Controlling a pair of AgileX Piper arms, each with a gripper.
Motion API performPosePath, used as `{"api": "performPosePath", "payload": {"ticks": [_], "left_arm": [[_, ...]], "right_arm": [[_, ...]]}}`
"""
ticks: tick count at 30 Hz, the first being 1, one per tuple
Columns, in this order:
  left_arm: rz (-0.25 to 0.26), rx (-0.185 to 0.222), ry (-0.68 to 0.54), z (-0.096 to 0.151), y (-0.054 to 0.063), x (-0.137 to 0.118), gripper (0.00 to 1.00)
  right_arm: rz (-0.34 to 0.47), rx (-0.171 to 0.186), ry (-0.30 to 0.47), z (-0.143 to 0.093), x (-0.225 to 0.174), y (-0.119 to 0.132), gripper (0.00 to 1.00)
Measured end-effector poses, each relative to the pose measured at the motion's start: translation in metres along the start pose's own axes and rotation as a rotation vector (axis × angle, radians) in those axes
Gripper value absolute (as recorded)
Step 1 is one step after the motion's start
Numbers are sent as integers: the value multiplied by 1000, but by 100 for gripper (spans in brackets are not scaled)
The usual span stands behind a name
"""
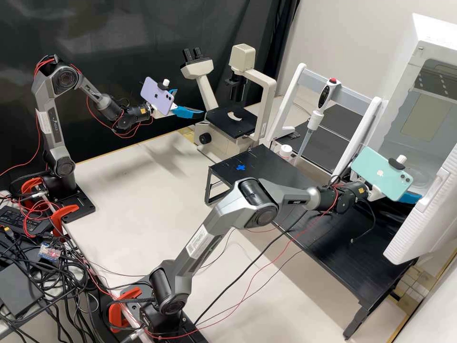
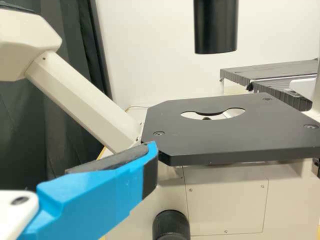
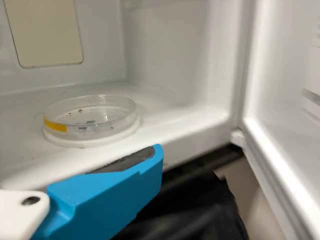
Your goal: Move the petri dish to the incubator
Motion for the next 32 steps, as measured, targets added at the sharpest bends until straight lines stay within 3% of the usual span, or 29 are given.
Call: {"api": "performPosePath", "payload": {"ticks": [7, 15, 21, 25, 27, 32], "left_arm": [[0, 0, 0, 0, 0, 0, 100], [0, 0, 0, 0, 0, 0, 100], [0, 0, 0, 0, 0, 0, 100], [0, 0, 0, 0, 0, 0, 100], [0, 0, 0, 0, 0, 0, 100], [0, 0, 0, 0, 0, 0, 100]], "right_arm": [[74, 15, 57, 5, -73, 5, 100], [150, 30, 273, -19, -173, -9, 100], [122, -6, 387, -35, -229, -35, 100], [110, 28, 423, -39, -263, -63, 100], [83, 17, 459, -41, -279, -74, 100], [28, 27, 494, -40, -296, -89, 100]]}}
